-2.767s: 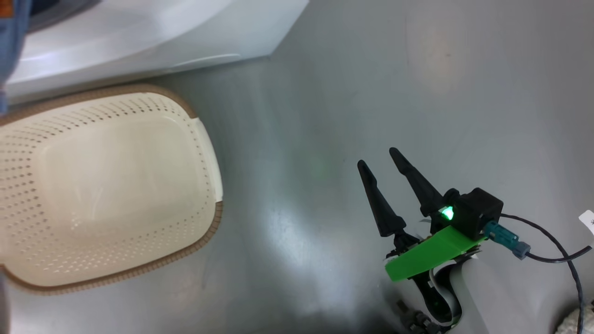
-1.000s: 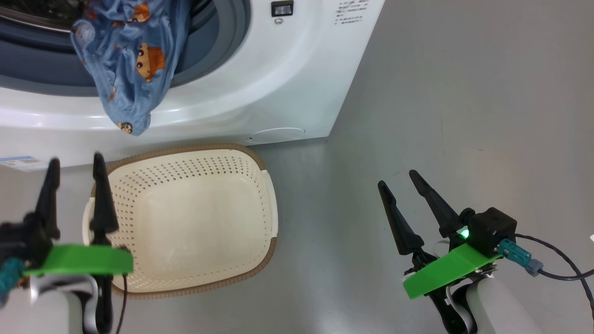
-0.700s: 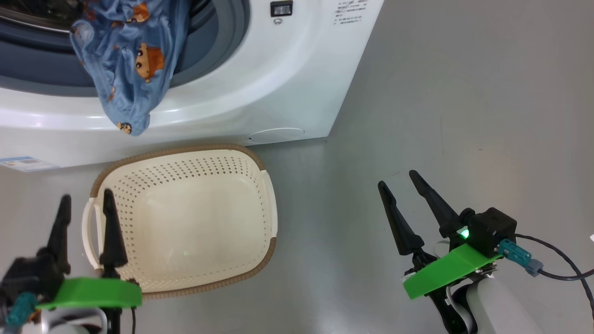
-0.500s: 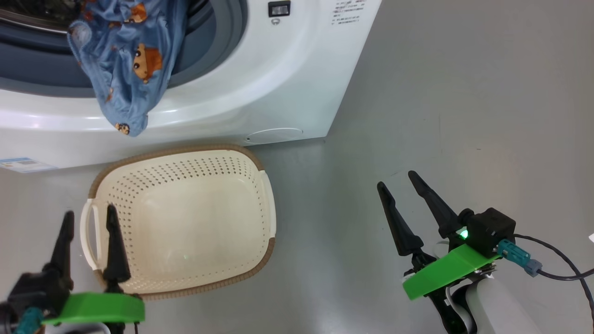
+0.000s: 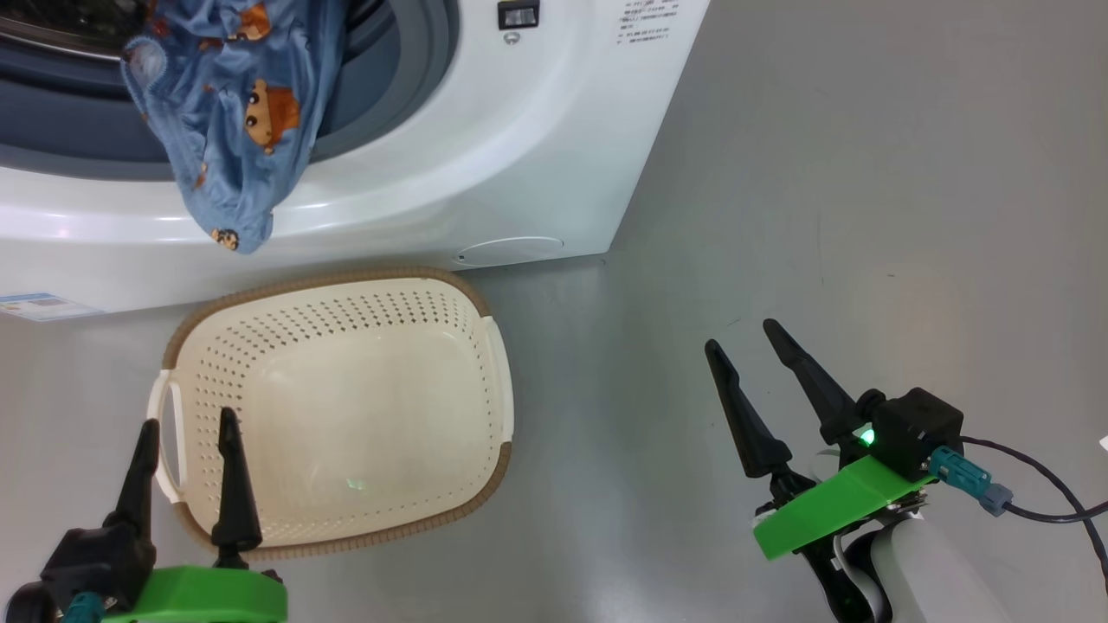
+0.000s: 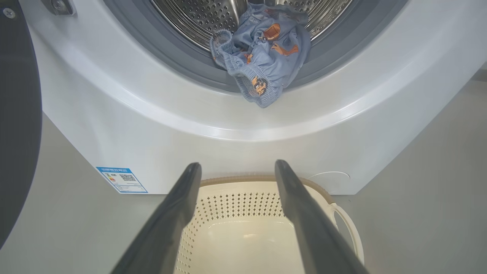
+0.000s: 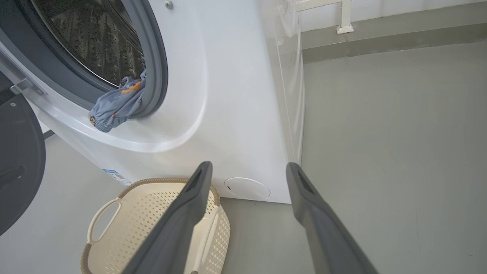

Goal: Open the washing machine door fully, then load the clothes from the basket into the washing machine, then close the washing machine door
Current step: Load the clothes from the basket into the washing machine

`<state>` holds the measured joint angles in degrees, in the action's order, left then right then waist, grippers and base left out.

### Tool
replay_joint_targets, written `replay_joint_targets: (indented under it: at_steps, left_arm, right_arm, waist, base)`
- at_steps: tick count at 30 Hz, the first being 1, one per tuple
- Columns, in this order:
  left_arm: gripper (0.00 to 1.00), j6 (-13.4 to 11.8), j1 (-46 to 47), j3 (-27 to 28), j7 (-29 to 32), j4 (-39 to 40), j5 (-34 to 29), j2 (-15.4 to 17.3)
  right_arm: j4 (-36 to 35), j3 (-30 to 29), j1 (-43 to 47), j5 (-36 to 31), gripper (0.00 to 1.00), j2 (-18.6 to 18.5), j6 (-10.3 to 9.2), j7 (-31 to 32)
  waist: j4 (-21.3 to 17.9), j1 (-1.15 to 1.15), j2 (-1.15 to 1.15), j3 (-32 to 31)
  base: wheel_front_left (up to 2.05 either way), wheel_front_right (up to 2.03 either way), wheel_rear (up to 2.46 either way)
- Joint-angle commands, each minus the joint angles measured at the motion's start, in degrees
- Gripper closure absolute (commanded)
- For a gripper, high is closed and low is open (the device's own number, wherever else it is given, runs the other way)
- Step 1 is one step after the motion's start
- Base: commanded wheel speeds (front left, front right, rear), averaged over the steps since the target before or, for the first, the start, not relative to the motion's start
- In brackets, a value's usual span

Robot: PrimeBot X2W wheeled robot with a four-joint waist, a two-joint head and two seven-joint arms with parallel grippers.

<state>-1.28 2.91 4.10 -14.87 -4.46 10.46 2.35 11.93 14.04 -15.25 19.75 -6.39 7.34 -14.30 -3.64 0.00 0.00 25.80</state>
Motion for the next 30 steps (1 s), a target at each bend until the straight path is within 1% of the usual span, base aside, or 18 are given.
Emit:
replay_joint_targets:
  at_steps: [1,7,11,16,21,24,28,30]
  left_arm:
    - [0.00,-0.5,-0.5,1.6,-0.1,1.4,0.3,0.5]
    - [0.00,-0.6,0.6,1.3,-0.1,1.3,0.2,0.5]
    - [0.00,0.4,2.8,1.9,-0.1,0.8,-0.6,0.6]
    - [0.00,2.2,7.7,2.5,-0.1,-1.7,-1.4,1.6]
    - [0.00,3.6,14.2,1.8,-0.1,-6.9,-2.3,3.1]
    - [0.00,4.1,18.9,0.9,0.2,-11.2,-3.3,4.8]
    - [0.00,5.0,25.4,-0.2,1.8,-17.6,-4.0,7.0]
    - [0.00,5.1,26.8,-0.6,2.4,-19.1,-4.3,7.4]
  right_arm:
    - [-1.1,1.3,0.6,-0.1,0.00,0.0,0.14,-0.7]
    - [-1.1,1.3,0.6,-0.1,0.00,0.1,0.14,-0.7]
    - [-1.0,1.4,0.4,-0.1,0.00,0.2,0.14,-0.7]
    - [-0.8,1.8,0.1,0.1,0.00,0.3,0.14,-0.7]
    - [-0.6,1.9,-0.1,0.2,0.00,0.4,0.14,-0.7]
    - [-0.4,2.1,-0.2,0.2,0.00,0.5,0.14,-0.7]
    - [-0.3,2.4,-0.4,0.3,0.00,0.6,0.14,-0.7]
    - [-0.3,2.4,-0.5,0.3,0.00,0.6,0.14,-0.7]
  waist:
    - [0.0,0.00,0.00,0.0]
    - [-0.1,0.00,0.00,0.1]
    - [-0.2,0.00,0.00,0.2]
    - [-0.5,0.00,0.00,0.2]
    - [-0.8,0.00,0.00,0.3]
    - [-1.1,0.00,0.00,0.4]
    - [-1.9,0.00,0.00,0.7]
    - [-2.1,0.00,0.00,0.7]
  base:
    - [0.00,0.00,0.00]
    - [0.00,0.00,0.00]
    - [0.00,0.00,0.00]
    - [0.00,0.00,0.00]
    - [0.00,0.00,0.00]
    - [0.00,0.00,0.00]
    - [0.00,0.00,0.00]
    - [0.00,0.00,0.00]
